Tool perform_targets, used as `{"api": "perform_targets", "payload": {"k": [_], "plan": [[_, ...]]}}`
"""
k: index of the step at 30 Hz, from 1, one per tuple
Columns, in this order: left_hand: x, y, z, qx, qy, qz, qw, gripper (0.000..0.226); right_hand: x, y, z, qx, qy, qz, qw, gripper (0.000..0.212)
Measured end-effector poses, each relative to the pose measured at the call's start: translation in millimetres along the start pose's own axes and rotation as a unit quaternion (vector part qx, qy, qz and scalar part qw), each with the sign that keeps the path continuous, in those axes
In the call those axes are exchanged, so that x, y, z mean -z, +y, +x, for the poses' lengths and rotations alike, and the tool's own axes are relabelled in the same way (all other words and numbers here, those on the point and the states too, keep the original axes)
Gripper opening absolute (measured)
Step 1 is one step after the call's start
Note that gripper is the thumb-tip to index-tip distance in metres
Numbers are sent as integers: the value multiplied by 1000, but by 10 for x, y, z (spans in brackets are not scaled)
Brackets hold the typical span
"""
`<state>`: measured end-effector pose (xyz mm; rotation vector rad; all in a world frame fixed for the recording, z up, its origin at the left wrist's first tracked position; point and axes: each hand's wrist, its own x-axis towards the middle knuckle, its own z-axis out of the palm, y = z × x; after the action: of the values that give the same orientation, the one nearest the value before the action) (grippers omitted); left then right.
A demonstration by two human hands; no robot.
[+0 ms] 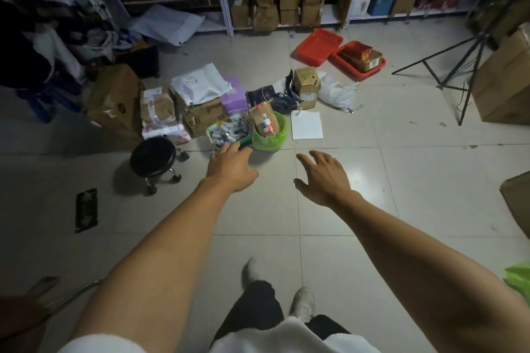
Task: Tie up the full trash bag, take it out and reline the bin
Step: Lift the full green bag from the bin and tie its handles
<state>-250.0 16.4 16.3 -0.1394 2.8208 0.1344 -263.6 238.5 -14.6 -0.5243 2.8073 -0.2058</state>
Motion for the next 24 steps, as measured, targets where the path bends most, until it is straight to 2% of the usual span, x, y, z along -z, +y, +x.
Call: {"api": "perform_targets", "payload": {"k": [15, 24], "plan": [[356, -516, 2409, -45, -37, -5, 998, 57, 204, 38, 2235, -59, -34, 20, 997, 66], [503, -652, 3430, -49, -67, -20, 996, 56, 311, 205, 3269, -59, -42, 21, 997, 66]]}}
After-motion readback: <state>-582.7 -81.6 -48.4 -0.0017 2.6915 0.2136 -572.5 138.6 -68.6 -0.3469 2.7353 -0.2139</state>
